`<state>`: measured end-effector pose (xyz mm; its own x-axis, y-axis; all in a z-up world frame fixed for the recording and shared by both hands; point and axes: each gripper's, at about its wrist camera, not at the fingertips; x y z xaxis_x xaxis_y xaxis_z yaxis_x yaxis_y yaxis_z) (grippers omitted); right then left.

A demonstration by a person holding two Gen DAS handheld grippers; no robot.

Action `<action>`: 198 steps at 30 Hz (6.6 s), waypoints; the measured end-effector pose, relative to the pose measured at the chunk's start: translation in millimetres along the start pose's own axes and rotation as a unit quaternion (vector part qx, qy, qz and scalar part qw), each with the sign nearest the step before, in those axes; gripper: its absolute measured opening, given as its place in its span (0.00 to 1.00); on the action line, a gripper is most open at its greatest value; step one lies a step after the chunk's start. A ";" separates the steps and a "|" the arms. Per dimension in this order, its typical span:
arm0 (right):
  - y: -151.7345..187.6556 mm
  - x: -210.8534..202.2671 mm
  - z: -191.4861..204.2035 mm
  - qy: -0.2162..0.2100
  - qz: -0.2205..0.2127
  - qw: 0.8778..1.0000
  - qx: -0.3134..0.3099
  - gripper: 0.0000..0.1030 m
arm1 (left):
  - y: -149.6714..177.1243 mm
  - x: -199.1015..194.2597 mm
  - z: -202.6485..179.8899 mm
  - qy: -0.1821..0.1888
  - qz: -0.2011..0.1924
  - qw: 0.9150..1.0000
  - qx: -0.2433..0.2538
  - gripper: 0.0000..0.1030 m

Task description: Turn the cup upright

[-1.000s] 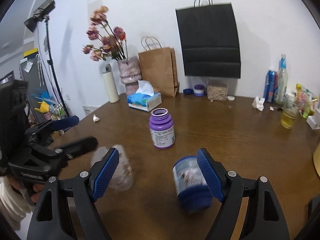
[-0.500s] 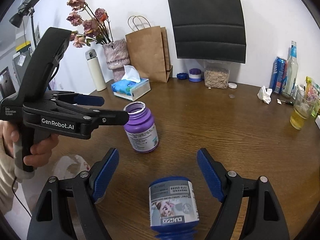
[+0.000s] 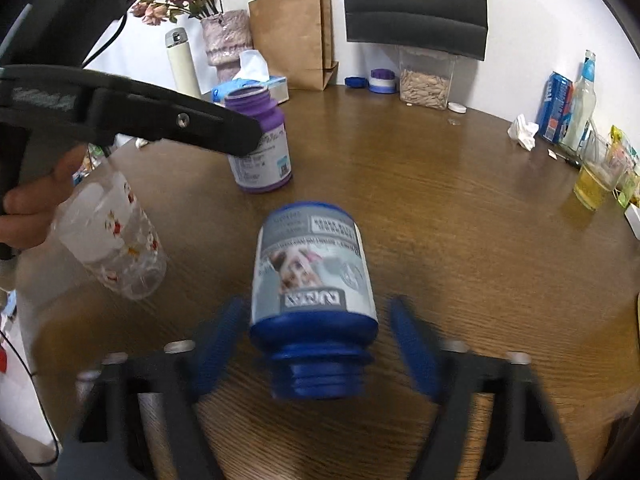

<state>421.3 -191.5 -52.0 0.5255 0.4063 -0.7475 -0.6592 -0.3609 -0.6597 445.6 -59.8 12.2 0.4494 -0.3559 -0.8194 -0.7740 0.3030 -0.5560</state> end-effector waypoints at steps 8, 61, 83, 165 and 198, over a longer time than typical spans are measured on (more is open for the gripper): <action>-9.9 9.3 -12.3 -0.018 -0.015 1.000 -0.007 0.67 | -14.7 38.6 -18.9 0.025 0.093 0.995 -0.010 0.60; 52.1 -35.1 -91.6 0.017 -0.029 0.995 0.093 0.75 | 4.0 71.9 -45.3 0.108 0.117 0.987 0.013 0.58; -36.8 -122.2 -98.8 -0.151 -0.183 0.959 0.155 0.78 | -5.8 -55.7 -23.0 0.060 -0.230 0.971 -0.008 0.58; -23.3 -25.6 -15.8 -0.064 -0.075 0.995 -0.015 0.53 | 51.9 -4.5 7.4 0.011 -0.095 0.995 0.008 0.95; 79.4 -178.0 6.8 0.067 -0.152 0.984 0.069 0.81 | 204.5 -153.1 -50.6 -0.253 -0.248 0.927 -0.121 1.00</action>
<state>271.8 -286.8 29.3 0.7702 0.3593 -0.5270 -0.5225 -0.1183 -0.8444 195.9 12.0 31.0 0.8809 0.0800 -0.4665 -0.4668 -0.0154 -0.8842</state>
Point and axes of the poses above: each gripper's, at about its wrist camera, not at the fingertips, and x roughly the way its jaws point, z to its left, y to its underside, and after that the axes turned 1 degree about y, right-handed
